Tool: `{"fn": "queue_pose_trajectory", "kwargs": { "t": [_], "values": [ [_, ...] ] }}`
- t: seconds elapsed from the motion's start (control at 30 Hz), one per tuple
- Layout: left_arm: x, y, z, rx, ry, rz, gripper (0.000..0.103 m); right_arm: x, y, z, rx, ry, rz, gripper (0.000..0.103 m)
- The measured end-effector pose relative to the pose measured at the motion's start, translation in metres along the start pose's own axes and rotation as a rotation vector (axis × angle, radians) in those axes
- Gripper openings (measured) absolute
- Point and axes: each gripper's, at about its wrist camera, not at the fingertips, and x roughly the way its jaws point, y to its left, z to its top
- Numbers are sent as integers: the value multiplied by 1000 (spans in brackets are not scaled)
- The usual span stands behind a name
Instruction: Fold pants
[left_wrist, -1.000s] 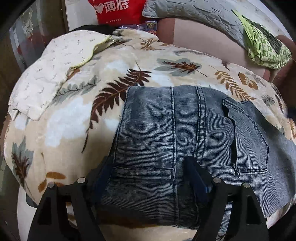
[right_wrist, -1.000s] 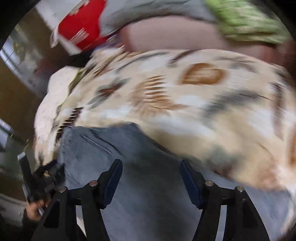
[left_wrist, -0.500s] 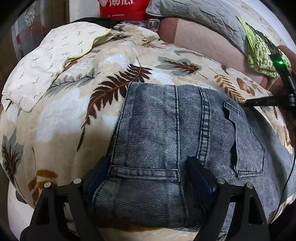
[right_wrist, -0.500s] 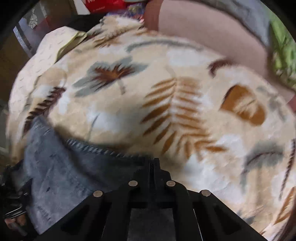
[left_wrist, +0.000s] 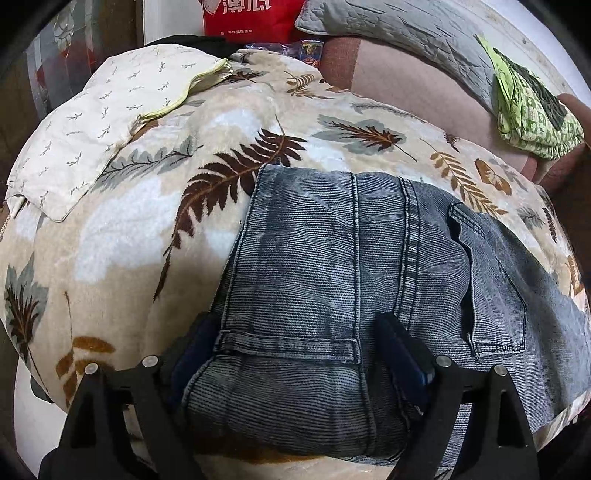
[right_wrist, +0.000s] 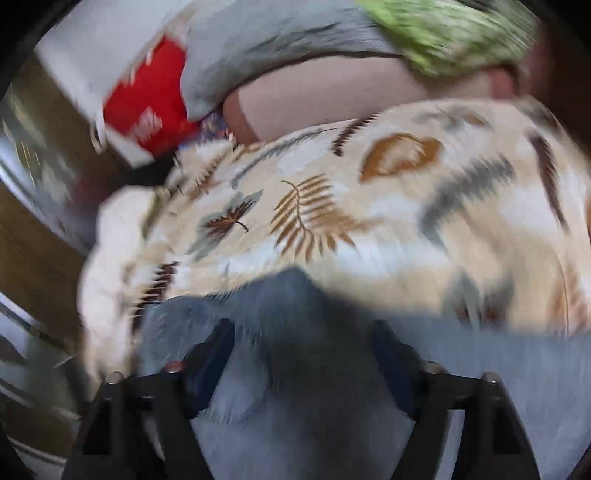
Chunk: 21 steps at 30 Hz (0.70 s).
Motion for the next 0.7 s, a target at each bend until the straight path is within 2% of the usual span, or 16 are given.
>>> {"fn": "queue_pose_trajectory", "kwargs": {
  "t": [0.1, 0.17, 0.3, 0.33, 0.37, 0.4, 0.43, 0.5, 0.53, 0.57, 0.63, 0.7],
  "values": [
    [0, -1, 0, -6, -1, 11, 90, -35, -47, -39, 151, -6, 37, 80],
    [-1, -2, 0, -7, -4, 23, 90, -54, -79, -51, 235, -37, 48, 80],
    [-1, -4, -1, -12, -12, 39, 91, -91, -159, -71, 423, -143, -6, 79],
    [0, -4, -1, -11, -13, 43, 91, -90, -184, -76, 484, -141, -38, 80],
    [-1, -5, -1, -11, -16, 47, 92, -81, -213, -84, 585, -79, -80, 80],
    [-1, -5, -1, -12, -17, 51, 92, -77, -229, -90, 645, -61, -31, 77],
    [-1, -5, -1, -12, -17, 52, 92, -86, -234, -91, 662, -104, 38, 77],
    [-2, -6, -1, -14, -17, 58, 92, -102, -225, -85, 599, -140, 100, 77],
    [-4, -7, 0, -16, -19, 66, 92, -116, -217, -80, 540, -197, 115, 77],
    [-7, -9, 0, -14, -27, 79, 92, -122, -215, -76, 525, -218, 111, 77],
    [-15, -14, 1, 1, -50, 100, 92, -125, -218, -64, 519, -221, 145, 77],
    [-28, -18, 2, 1, -78, 91, 92, -123, -229, -51, 541, -223, 135, 77]
  ]
}}
